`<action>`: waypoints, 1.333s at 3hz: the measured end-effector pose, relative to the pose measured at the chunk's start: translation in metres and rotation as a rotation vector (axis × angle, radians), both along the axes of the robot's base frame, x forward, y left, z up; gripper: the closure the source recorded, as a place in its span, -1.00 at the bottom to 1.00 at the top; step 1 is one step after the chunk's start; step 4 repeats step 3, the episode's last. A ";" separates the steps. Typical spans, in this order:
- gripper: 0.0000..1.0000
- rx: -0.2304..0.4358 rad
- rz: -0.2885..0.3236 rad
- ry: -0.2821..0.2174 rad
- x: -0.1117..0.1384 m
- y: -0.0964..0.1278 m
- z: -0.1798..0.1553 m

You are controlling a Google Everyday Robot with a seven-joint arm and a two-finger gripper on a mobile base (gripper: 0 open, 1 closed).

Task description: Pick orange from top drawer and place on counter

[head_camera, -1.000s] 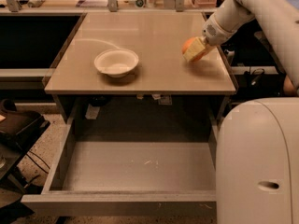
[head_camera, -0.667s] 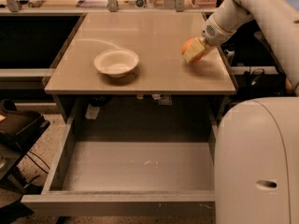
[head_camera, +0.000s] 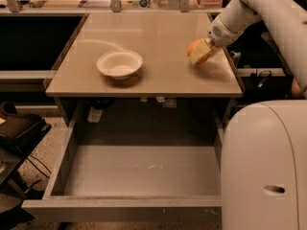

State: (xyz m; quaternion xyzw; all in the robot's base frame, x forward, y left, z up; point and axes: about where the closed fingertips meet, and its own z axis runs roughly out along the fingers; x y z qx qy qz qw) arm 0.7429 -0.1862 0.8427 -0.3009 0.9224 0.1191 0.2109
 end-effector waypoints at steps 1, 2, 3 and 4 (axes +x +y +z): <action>-0.66 0.000 0.000 0.000 0.000 0.000 0.000; -1.00 0.000 0.000 0.000 0.000 0.000 0.000; -1.00 0.000 0.000 0.000 0.000 0.000 0.000; -1.00 0.000 0.000 0.000 0.000 0.000 0.000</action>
Offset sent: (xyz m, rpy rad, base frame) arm 0.0000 0.0000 0.0000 0.0000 0.0000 0.0000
